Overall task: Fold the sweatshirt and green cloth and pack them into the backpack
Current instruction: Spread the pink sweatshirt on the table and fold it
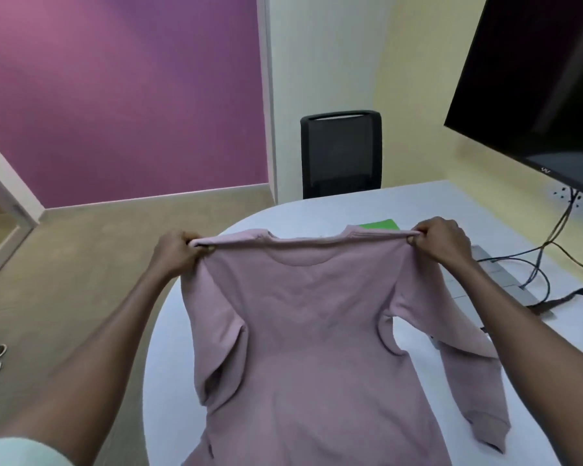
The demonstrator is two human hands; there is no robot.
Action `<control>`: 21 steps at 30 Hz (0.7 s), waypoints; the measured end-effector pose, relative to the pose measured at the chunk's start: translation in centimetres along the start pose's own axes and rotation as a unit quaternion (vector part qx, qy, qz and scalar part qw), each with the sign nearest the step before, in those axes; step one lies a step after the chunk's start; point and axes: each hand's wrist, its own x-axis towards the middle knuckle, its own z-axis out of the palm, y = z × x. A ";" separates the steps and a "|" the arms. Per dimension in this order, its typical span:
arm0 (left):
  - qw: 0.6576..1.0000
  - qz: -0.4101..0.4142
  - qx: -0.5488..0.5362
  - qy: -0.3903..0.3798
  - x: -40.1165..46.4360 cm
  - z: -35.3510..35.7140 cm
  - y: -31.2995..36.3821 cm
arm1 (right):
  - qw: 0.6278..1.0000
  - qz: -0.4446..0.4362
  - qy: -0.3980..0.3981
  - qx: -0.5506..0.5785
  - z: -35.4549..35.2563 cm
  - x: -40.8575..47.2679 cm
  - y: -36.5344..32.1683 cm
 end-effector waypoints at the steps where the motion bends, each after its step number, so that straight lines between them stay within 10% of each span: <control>1: 1.000 -0.006 -0.002 -0.005 1.1 0.6 -0.5 | 1.000 0.009 0.005 0.001 0.9 0.8 -0.4; 7: 0.999 -0.047 -0.008 -0.016 6.5 4.0 -2.5 | 0.997 0.058 0.025 -0.053 6.0 4.9 -2.1; 12: 0.994 -0.094 -0.046 0.033 9.8 7.3 -3.8 | 0.986 0.116 -0.003 0.118 9.2 7.9 -3.2; 16: 0.986 -0.134 -0.070 0.065 10.9 9.4 -5.1 | 0.943 0.102 -0.133 0.287 11.7 7.7 -4.0; 21: 0.993 -0.102 -0.067 -0.002 8.2 12.8 -5.7 | 0.948 0.075 -0.211 0.224 16.1 4.6 -4.2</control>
